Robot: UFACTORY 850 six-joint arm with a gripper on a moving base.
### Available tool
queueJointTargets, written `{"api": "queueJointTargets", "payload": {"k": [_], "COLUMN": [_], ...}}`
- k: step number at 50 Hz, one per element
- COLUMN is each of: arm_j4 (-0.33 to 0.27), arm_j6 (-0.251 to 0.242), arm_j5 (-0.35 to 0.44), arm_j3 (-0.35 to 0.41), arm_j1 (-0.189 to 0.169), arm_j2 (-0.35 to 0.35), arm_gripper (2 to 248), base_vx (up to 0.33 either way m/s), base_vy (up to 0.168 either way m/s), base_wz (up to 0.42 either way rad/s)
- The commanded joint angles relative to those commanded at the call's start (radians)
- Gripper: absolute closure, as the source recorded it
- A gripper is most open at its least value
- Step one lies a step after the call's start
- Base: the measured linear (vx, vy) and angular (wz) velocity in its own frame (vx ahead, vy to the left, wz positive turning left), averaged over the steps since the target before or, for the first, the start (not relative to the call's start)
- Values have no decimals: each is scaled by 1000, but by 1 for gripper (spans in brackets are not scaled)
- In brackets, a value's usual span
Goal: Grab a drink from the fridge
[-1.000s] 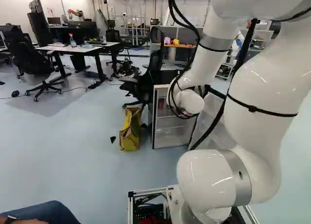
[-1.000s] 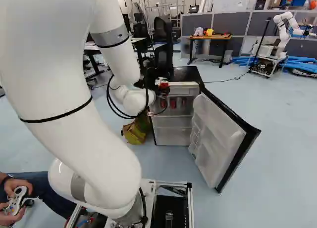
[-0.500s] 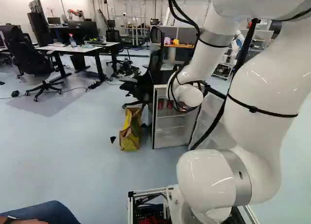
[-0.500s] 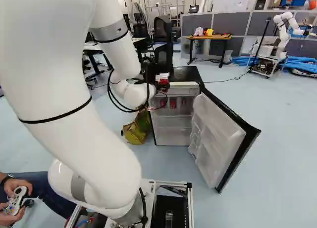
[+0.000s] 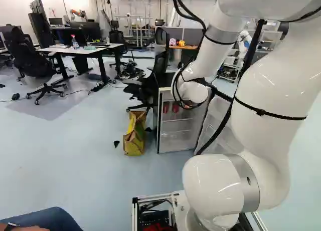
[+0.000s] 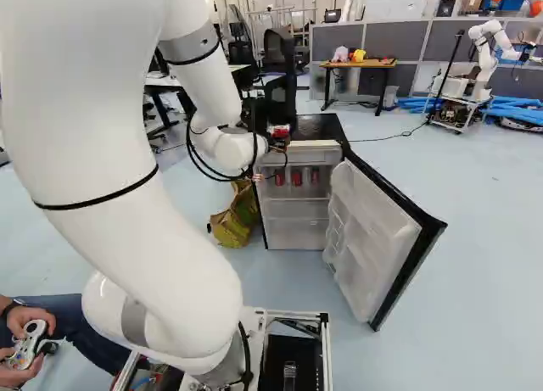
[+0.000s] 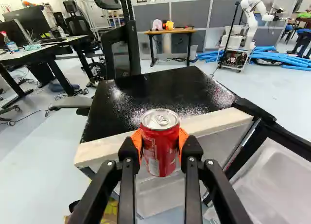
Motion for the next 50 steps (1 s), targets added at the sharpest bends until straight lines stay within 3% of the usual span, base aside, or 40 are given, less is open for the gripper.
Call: {"api": "queueJointTargets", "payload": {"k": [22,50], "arm_j4": [0,0], "arm_j6": [0,0], "arm_j5": [-66,-93], "arm_j3": [-73,-180], "arm_j1": [4,10], "arm_j2": [-16,-111], "arm_gripper": [157,157], "base_vx": [0,0], "base_vy": [0,0], "base_wz": [0,0]}}
